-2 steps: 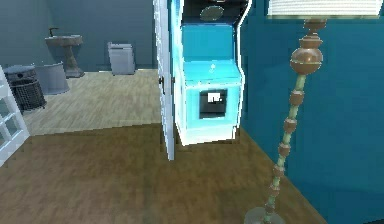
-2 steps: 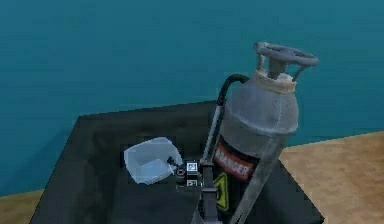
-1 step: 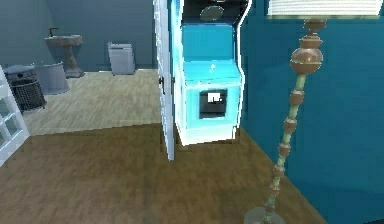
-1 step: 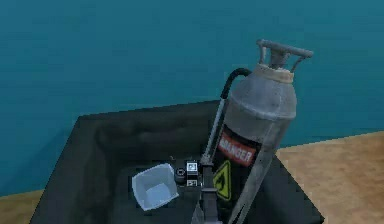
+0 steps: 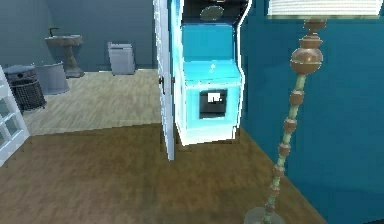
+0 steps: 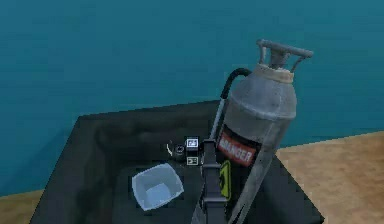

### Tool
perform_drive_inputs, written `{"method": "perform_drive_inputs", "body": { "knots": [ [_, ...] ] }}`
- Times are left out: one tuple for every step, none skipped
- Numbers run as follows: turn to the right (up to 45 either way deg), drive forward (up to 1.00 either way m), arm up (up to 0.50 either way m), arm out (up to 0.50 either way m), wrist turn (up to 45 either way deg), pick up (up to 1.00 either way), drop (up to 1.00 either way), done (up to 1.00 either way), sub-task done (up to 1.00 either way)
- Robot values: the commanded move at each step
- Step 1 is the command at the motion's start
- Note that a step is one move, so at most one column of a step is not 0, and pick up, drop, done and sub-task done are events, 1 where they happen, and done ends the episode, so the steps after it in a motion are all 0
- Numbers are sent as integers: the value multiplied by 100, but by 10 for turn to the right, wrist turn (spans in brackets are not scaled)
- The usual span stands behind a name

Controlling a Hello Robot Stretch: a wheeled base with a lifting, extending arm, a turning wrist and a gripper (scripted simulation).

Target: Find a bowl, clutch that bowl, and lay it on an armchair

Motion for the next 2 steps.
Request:
{"method": "perform_drive_inputs", "body": {
  "knots": [
    [0,0,0,-8,0,0,0,0,0],
    [0,0,0,0,0,0,0,100,0]
  ]
}}
